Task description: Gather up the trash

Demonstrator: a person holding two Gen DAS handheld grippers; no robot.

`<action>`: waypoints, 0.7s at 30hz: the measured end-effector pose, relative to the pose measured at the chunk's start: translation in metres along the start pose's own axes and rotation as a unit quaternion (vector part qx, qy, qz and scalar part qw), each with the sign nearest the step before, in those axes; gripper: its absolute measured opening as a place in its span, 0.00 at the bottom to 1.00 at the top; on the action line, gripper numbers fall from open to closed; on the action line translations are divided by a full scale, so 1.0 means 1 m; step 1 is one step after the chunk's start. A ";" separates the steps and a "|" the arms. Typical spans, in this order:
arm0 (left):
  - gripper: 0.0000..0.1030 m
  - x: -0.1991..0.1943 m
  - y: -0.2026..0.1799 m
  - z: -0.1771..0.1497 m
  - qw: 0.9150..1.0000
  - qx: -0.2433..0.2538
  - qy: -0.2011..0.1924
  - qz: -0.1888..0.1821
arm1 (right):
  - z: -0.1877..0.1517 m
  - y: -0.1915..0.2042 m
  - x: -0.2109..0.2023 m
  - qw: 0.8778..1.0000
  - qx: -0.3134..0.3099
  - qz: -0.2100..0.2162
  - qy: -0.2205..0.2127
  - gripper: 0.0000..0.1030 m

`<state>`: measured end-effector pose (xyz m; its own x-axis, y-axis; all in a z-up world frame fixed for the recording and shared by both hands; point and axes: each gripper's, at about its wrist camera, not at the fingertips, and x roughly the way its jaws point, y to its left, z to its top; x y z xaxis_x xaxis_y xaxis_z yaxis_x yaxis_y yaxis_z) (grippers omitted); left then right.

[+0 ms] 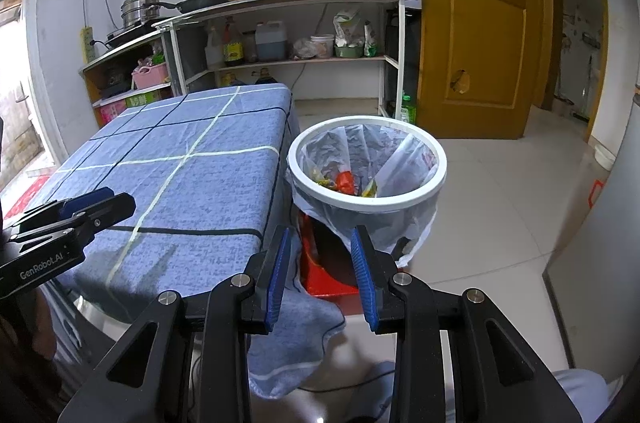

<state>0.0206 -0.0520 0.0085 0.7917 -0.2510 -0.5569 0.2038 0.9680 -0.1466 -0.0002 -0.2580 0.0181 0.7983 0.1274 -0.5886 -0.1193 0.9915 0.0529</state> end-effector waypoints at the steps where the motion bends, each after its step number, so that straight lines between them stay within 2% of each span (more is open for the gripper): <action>1: 0.45 -0.001 -0.001 -0.001 1.000 0.000 0.000 0.000 | 0.000 0.000 0.000 1.000 0.000 0.000 0.000 0.32; 21: 0.45 -0.001 -0.002 -0.004 1.000 0.000 0.004 0.004 | 0.001 0.000 -0.003 1.000 -0.001 0.000 0.001 0.32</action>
<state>0.0172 -0.0541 0.0061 0.7886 -0.2440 -0.5645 0.1984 0.9698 -0.1420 -0.0018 -0.2581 0.0205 0.7969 0.1282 -0.5904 -0.1216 0.9913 0.0510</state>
